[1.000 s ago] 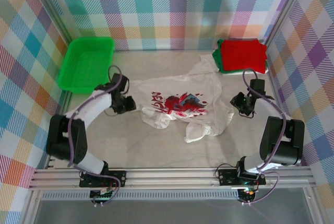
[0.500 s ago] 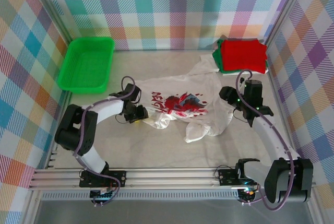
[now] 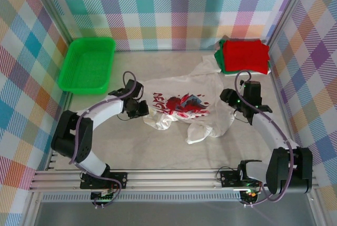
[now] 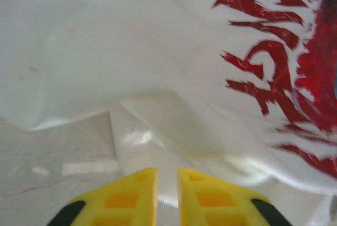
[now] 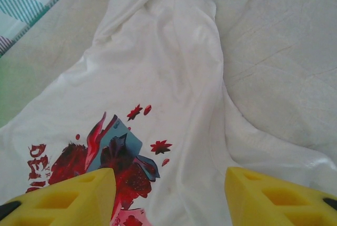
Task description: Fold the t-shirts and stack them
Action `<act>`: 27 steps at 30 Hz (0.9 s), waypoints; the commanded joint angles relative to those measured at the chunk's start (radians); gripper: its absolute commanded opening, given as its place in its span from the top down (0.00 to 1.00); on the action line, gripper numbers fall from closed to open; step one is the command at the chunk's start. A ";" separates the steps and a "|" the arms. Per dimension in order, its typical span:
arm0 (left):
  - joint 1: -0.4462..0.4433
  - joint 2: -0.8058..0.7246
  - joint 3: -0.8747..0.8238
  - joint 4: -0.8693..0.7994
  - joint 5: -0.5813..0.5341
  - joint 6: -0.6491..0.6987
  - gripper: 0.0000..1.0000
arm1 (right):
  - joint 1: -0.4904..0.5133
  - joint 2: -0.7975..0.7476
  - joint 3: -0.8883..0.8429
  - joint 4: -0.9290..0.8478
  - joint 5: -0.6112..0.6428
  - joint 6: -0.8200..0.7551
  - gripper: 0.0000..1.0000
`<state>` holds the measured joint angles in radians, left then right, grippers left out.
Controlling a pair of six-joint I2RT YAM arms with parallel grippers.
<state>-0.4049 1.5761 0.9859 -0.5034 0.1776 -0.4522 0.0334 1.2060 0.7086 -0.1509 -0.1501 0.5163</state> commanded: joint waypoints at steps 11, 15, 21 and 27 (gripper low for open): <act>-0.084 0.119 0.029 -0.058 0.010 -0.002 0.66 | 0.004 0.036 -0.005 0.075 -0.051 0.000 0.41; -0.100 0.150 0.022 -0.056 -0.017 -0.017 0.67 | 0.004 0.020 -0.020 0.084 -0.068 -0.009 0.39; -0.100 0.115 0.019 -0.097 -0.079 -0.025 0.89 | 0.004 0.004 -0.038 0.093 -0.063 -0.020 0.37; -0.100 0.019 0.044 -0.193 -0.143 -0.032 1.00 | 0.004 0.001 -0.037 0.098 -0.060 -0.024 0.37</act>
<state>-0.4961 1.6653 0.9939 -0.6006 0.0868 -0.4789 0.0334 1.2335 0.6777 -0.0895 -0.1955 0.5121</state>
